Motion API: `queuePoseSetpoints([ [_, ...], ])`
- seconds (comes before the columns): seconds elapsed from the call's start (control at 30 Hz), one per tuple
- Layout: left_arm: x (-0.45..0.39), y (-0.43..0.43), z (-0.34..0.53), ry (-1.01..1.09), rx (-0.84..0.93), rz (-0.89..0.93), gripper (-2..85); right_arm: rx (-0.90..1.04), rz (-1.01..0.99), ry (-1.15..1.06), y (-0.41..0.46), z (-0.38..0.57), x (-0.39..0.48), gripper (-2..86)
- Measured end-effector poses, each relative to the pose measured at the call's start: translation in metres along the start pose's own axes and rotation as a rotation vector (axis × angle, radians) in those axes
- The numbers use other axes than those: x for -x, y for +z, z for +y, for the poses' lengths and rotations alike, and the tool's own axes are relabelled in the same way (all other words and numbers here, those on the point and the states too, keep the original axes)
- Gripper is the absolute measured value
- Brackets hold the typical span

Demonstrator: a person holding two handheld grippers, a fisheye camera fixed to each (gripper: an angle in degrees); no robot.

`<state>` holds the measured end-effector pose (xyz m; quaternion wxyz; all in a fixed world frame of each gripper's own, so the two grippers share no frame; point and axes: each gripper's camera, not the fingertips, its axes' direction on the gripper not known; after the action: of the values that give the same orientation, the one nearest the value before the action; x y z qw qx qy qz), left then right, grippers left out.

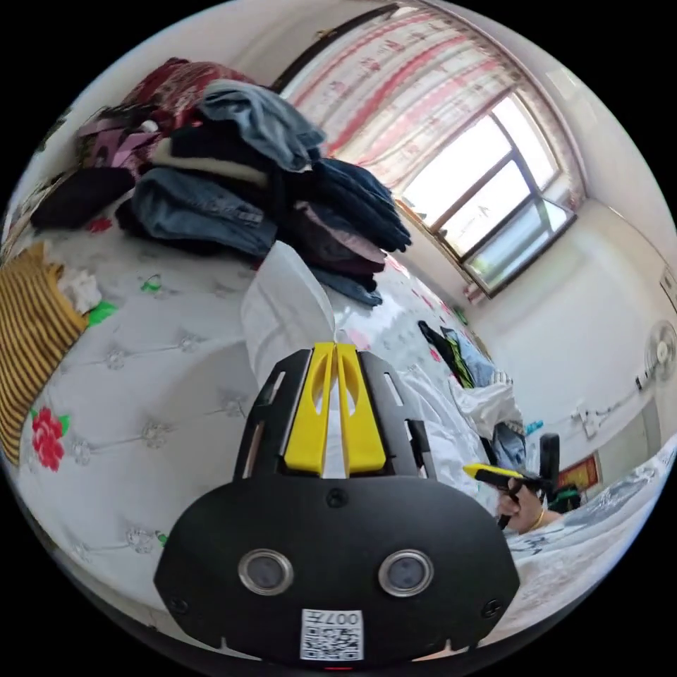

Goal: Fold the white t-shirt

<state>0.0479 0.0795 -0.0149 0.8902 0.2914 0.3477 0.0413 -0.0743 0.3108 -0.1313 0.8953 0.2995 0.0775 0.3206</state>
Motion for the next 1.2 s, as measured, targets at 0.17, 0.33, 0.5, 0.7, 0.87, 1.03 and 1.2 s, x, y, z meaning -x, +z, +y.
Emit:
queuePoseSetpoints([
  [0.17,-0.083,0.095,0.033,0.275,0.291,0.139,-0.7,-0.025,-0.016,0.102,-0.011,0.010,-0.023,-0.2],
  [0.33,-0.077,0.171,0.082,0.271,0.540,0.047,1.9,-0.074,0.003,0.178,-0.031,0.015,-0.041,0.5],
  [0.5,-0.096,0.151,0.066,0.334,0.470,0.105,7.5,-0.225,0.116,0.382,-0.084,0.037,-0.097,3.2],
  [0.7,-0.115,0.125,0.061,0.387,0.386,0.094,8.2,-0.455,0.058,0.826,-0.124,0.104,-0.187,6.4],
  [0.87,-0.085,0.173,0.093,0.264,0.571,0.035,8.3,-0.532,-0.050,0.980,-0.103,0.121,-0.219,7.3],
  [1.03,-0.077,0.198,0.112,0.255,0.599,-0.003,8.4,-0.635,-0.210,0.962,-0.098,0.105,-0.234,2.8],
  [1.2,-0.084,0.202,0.106,0.273,0.593,-0.031,8.3,-0.571,-0.048,0.591,-0.123,0.035,-0.176,0.3],
])
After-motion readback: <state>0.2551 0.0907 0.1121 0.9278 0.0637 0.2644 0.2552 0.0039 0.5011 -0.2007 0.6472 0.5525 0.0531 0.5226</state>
